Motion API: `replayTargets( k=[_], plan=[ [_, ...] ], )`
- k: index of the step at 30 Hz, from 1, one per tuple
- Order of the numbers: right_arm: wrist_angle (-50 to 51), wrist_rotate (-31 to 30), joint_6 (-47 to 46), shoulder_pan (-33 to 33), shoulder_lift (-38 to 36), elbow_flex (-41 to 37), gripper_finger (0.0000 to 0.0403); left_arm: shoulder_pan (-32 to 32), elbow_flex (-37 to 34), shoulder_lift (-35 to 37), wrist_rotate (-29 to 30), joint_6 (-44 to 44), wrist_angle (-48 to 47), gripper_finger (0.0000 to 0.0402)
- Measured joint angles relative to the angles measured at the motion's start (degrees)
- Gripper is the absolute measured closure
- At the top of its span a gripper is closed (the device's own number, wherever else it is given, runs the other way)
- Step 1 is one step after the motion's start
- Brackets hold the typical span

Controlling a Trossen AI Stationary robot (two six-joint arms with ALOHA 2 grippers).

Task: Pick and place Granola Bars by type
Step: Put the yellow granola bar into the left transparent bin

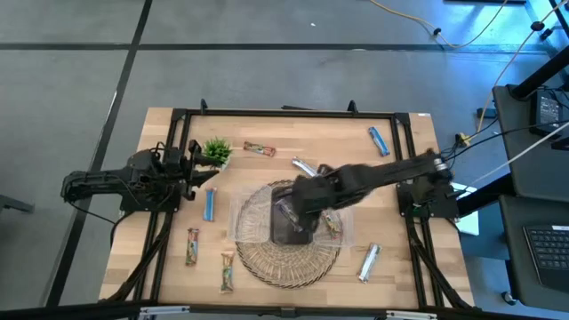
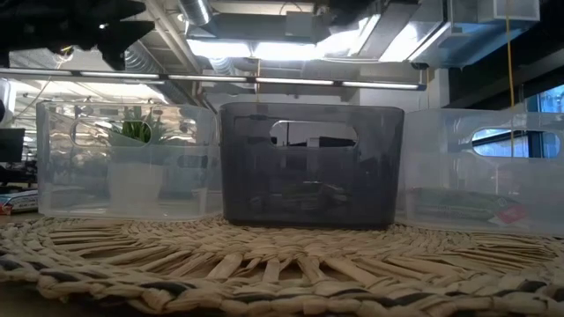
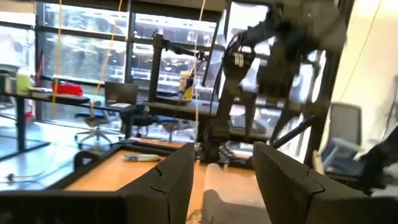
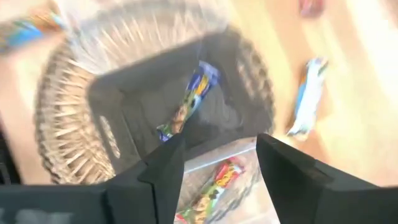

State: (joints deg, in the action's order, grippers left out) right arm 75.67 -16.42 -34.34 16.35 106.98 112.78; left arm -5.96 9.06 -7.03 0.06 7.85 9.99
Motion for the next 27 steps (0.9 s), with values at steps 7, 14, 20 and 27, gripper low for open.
replayTargets(
  k=[7,14,20,27],
  plan=[
    [-6.5,-5.8,3.6,1.5,-12.7,-7.5,0.0202,4.1,12.7,-16.0,5.1,-7.8,-5.3,0.0245],
    [-22.5,-4.6,10.1,0.5,-26.6,-29.1,0.0202,11.6,32.5,-34.5,18.3,-6.8,-28.8,0.0246],
    [-32.2,-1.9,13.8,-3.3,-40.7,-44.5,0.0202,19.4,48.6,-47.5,28.9,6.1,-48.3,0.0247],
    [-42.8,-0.2,18.7,-7.9,-54.7,-58.5,0.0202,29.5,62.0,-62.8,31.2,30.1,-67.0,0.0247]
  ],
)
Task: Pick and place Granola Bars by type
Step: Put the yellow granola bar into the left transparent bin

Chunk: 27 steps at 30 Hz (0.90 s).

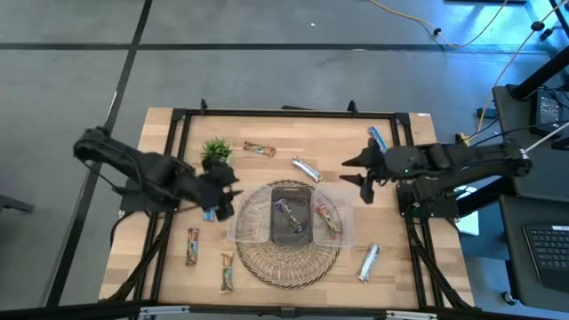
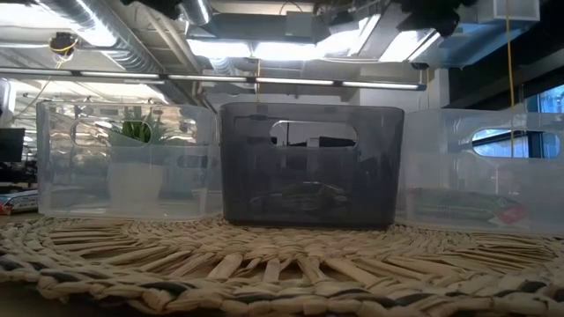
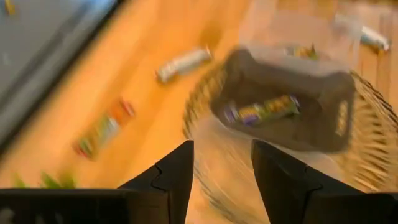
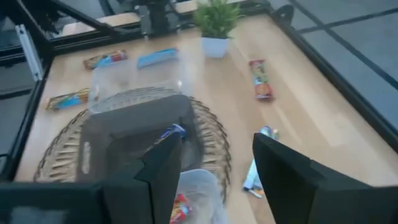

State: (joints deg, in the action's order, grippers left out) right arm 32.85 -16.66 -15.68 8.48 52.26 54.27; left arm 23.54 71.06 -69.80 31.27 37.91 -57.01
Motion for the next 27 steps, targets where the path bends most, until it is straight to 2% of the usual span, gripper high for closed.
replayTargets(
  k=[4,8,12,18,21,24,27],
  plan=[
    [-2.5,0.1,2.0,-2.5,-4.2,-4.8,0.0202,5.1,5.5,-8.5,-4.0,18.1,-9.7,0.0247],
    [-4.4,0.4,1.1,-5.2,-5.0,-6.5,0.0202,8.8,8.7,-16.3,-13.2,37.3,-16.0,0.0247],
    [-5.9,0.4,4.4,-7.1,-4.4,-6.6,0.0202,12.6,8.9,-22.0,-21.9,55.8,-15.6,0.0247],
    [-6.5,2.3,9.1,-9.4,-4.2,-6.6,0.0202,19.0,8.9,-29.3,-23.9,77.7,-7.9,0.0247],
    [-6.5,3.7,10.5,-10.2,-4.2,-6.6,0.0202,20.7,8.9,-33.0,-26.5,84.1,-3.5,0.0247],
    [-6.5,3.8,11.8,-10.9,-4.2,-6.6,0.0202,21.2,8.9,-36.5,-29.7,84.9,-0.6,0.0247],
    [-6.5,3.9,11.7,-11.5,-4.2,-6.6,0.0202,21.1,8.9,-39.3,-29.3,85.0,0.7,0.0247]
  ],
)
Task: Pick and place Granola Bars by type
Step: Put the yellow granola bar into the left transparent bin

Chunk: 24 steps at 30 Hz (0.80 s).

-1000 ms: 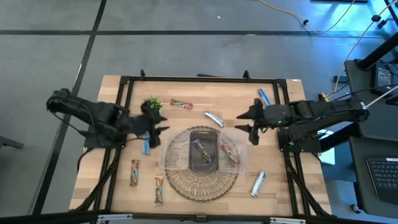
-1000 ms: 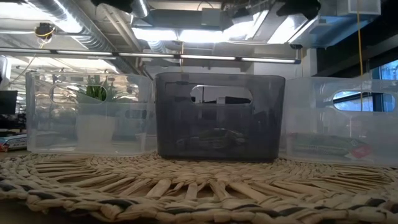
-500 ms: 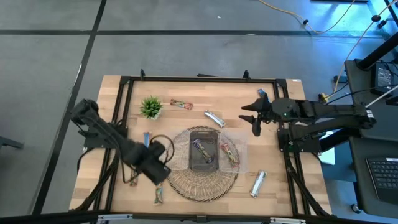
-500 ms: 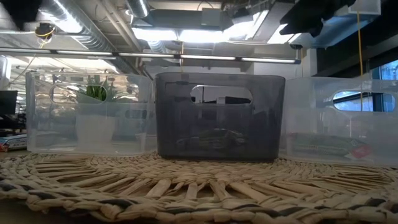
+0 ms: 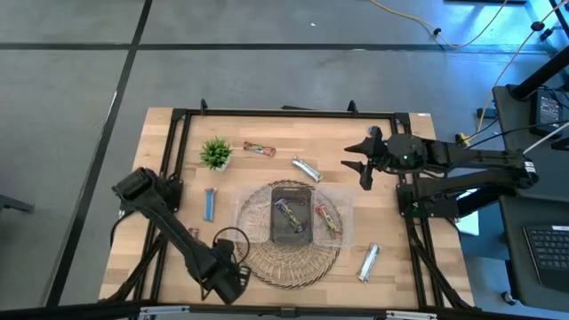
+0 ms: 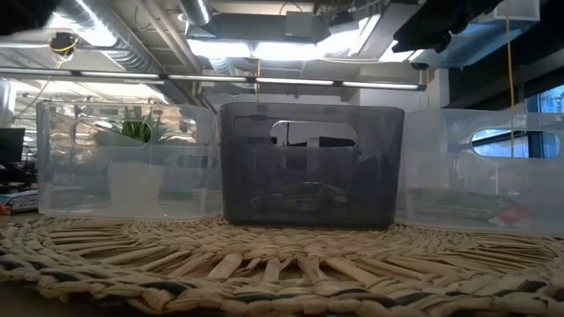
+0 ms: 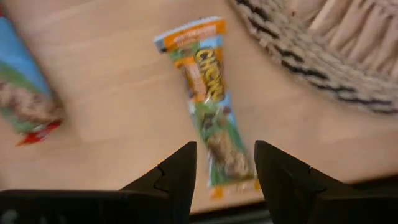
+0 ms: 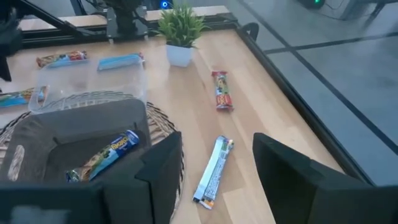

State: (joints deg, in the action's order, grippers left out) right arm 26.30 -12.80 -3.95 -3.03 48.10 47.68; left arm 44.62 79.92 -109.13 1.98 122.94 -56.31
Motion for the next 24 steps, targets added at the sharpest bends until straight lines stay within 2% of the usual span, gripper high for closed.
replayTargets(
  k=[24],
  plan=[
    [0.0,0.9,0.0,-0.3,0.0,0.0,0.0202,-2.0,0.2,-7.9,-0.1,0.4,-0.7,0.0247]
  ],
)
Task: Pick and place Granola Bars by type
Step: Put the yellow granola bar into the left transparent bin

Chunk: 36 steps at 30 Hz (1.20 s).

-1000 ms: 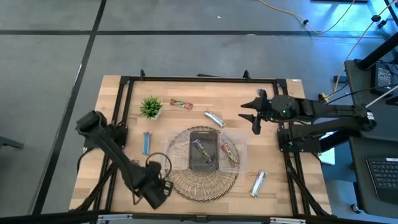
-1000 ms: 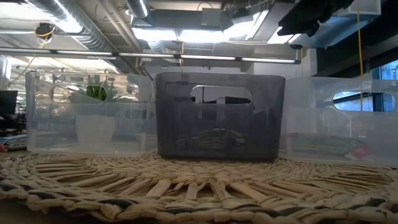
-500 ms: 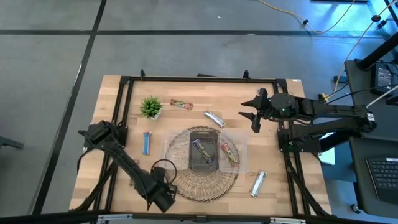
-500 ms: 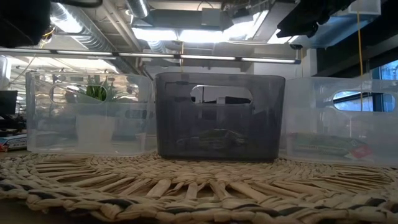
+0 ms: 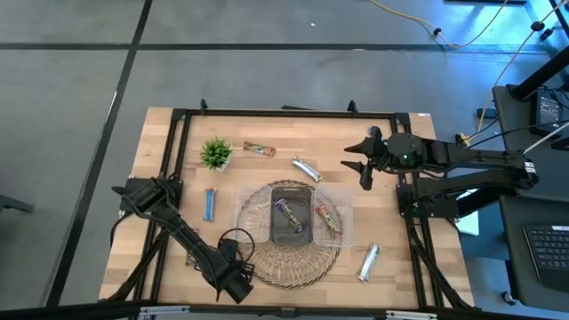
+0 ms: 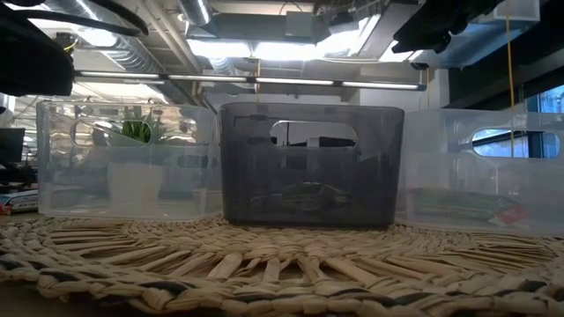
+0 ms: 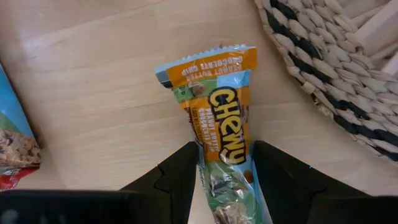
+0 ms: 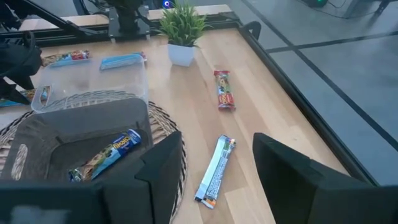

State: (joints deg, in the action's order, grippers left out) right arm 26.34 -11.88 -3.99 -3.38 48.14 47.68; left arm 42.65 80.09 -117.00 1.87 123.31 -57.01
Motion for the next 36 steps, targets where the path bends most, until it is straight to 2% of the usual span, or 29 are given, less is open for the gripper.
replayTargets(
  k=[7,19,27,32,34,36],
  plan=[
    [0.0,0.0,0.0,0.0,0.0,0.0,0.0202,0.0,0.0,0.1,0.0,-2.3,0.1,0.0254],
    [0.0,0.0,0.0,0.0,0.0,0.0,0.0202,0.0,-0.2,0.3,-0.4,-2.5,0.6,0.0315],
    [0.1,0.0,0.0,0.0,0.0,0.0,0.0202,0.8,-0.3,5.9,-1.6,-0.2,0.6,0.0328],
    [0.1,0.0,0.0,0.0,0.0,0.0,0.0202,2.0,-0.3,12.4,4.0,2.4,0.3,0.0328],
    [0.1,0.0,0.0,0.0,0.0,0.0,0.0202,2.2,-0.3,15.0,9.3,3.3,0.1,0.0329],
    [0.1,0.0,0.0,0.0,0.0,0.0,0.0202,1.7,-0.3,17.4,17.2,3.1,0.1,0.0329]
  ],
)
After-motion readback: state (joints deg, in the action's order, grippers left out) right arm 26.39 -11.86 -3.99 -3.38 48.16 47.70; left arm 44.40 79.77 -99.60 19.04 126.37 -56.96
